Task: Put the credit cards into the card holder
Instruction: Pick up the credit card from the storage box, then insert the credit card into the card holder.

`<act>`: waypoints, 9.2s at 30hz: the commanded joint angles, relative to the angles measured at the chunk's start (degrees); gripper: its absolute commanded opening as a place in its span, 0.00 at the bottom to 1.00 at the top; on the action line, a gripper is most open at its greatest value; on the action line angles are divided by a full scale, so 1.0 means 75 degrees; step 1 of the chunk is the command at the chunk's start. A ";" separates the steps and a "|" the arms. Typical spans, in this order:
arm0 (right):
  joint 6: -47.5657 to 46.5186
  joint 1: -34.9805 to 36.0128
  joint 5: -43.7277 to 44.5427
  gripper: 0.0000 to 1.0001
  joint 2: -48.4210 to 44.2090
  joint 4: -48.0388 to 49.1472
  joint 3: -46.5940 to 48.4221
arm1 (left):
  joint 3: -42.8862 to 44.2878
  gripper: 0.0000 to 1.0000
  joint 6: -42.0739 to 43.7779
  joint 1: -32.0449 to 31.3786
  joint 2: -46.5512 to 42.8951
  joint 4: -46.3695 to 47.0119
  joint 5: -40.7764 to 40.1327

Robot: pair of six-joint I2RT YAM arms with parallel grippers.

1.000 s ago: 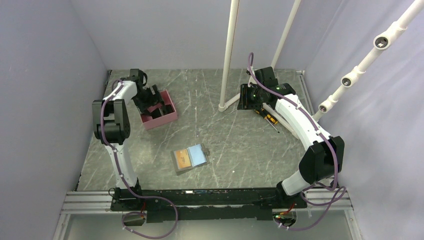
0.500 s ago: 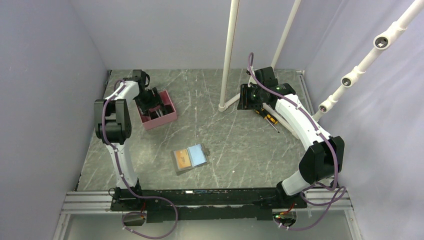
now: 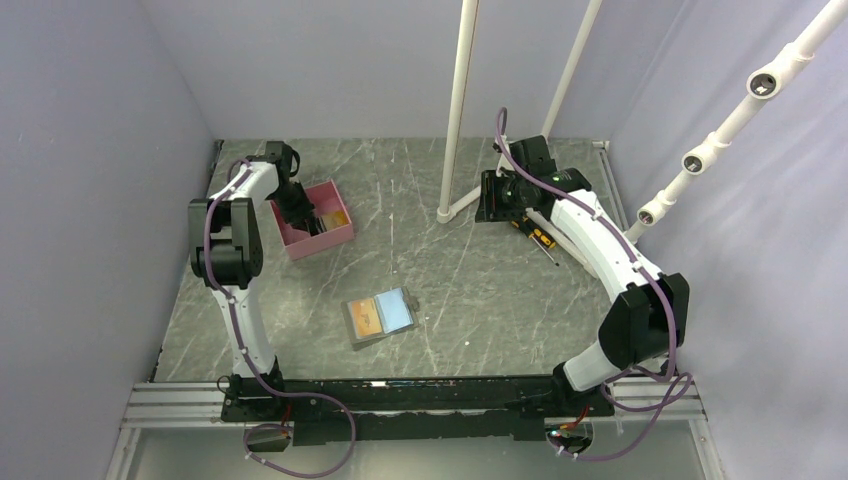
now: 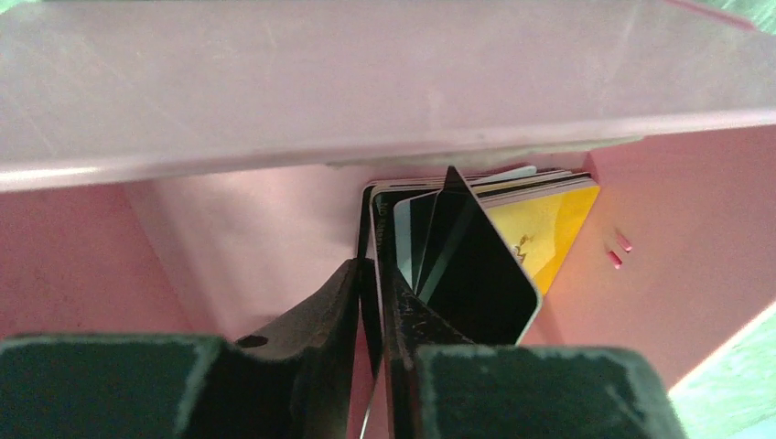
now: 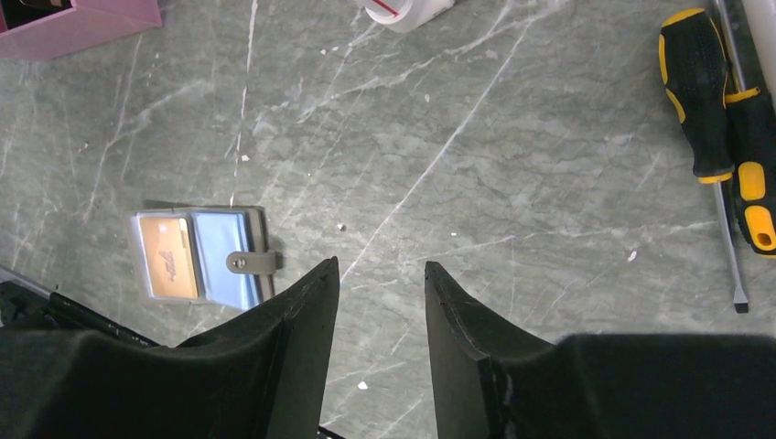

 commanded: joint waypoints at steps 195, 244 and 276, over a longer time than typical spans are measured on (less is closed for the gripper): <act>0.2012 0.3213 -0.2185 0.00 0.2411 0.6698 -0.3765 | -1.0610 0.00 -0.2986 -0.2520 -0.6154 0.9470 0.3890; 0.1898 0.3255 -0.2056 0.00 0.2218 0.6287 -0.3627 | -0.9620 0.00 -0.2218 -0.2567 -0.5180 0.8677 0.4709; 0.1749 0.3305 -0.1747 0.05 0.2117 0.5786 -0.3669 | -0.9684 0.00 -0.2016 -0.2579 -0.4791 0.9325 0.4713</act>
